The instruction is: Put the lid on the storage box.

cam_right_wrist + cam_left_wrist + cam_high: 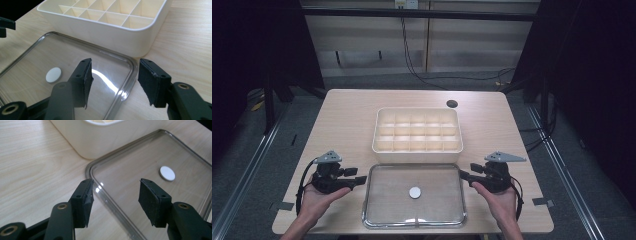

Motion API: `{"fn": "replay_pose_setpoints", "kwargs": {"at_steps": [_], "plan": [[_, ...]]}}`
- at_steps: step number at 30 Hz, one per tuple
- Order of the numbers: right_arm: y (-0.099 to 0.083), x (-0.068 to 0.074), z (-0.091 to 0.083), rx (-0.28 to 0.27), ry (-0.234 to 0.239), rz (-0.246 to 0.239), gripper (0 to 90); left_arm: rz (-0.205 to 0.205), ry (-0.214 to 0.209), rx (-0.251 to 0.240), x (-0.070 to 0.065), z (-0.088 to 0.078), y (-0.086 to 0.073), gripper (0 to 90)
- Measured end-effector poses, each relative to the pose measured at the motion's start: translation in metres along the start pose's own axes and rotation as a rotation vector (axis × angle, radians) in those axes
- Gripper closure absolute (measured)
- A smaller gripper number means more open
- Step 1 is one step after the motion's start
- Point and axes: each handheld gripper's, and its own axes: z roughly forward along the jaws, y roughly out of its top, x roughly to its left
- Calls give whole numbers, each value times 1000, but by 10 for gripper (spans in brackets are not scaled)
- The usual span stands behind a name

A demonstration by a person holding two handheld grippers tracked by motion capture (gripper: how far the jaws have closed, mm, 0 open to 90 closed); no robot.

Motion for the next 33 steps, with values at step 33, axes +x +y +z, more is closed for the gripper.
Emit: {"fn": "replay_pose_setpoints", "kwargs": {"at_steps": [33], "plan": [[-30, -14, 50, 176, -24, 45, 529, 50, -1, 163, -1, 44, -20, 517]]}}
